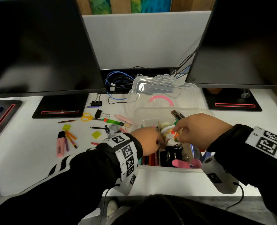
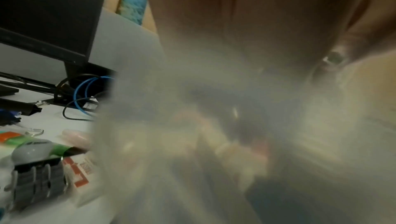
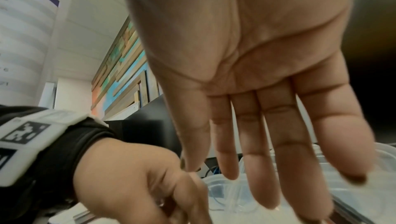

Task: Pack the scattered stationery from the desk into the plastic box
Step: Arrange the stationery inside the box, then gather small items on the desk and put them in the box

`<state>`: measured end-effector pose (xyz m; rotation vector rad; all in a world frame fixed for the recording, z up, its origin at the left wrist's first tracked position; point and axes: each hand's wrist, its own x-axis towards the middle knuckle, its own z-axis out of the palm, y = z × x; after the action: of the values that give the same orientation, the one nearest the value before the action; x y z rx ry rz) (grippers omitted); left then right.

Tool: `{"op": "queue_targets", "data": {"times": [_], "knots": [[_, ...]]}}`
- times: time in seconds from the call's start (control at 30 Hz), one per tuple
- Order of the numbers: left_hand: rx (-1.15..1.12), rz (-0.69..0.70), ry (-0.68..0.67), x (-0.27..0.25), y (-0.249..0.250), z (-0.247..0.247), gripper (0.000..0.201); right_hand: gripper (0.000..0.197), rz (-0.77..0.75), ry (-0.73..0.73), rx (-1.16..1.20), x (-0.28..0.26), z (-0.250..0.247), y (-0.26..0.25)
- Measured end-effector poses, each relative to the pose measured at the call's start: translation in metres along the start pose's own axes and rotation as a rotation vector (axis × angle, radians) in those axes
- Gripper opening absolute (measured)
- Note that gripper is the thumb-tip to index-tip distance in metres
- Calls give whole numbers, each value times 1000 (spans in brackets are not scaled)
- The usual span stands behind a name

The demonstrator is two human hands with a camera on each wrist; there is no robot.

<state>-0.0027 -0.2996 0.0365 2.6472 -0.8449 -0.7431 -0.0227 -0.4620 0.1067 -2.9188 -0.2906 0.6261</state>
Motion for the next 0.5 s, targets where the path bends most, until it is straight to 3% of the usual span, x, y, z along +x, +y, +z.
{"op": "queue_targets", "data": {"times": [0.17,0.33,0.5], "knots": [[-158,-1,184,-30,-35,-30,30,25,-18,36,75,4,0,-31],[-256,-133,382,-69,-102,-46,25,23,-45,60,153,14,5,-74],[-265,-275,353,-104,-171,-23,26,22,-40,57,195,30,16,-117]]}}
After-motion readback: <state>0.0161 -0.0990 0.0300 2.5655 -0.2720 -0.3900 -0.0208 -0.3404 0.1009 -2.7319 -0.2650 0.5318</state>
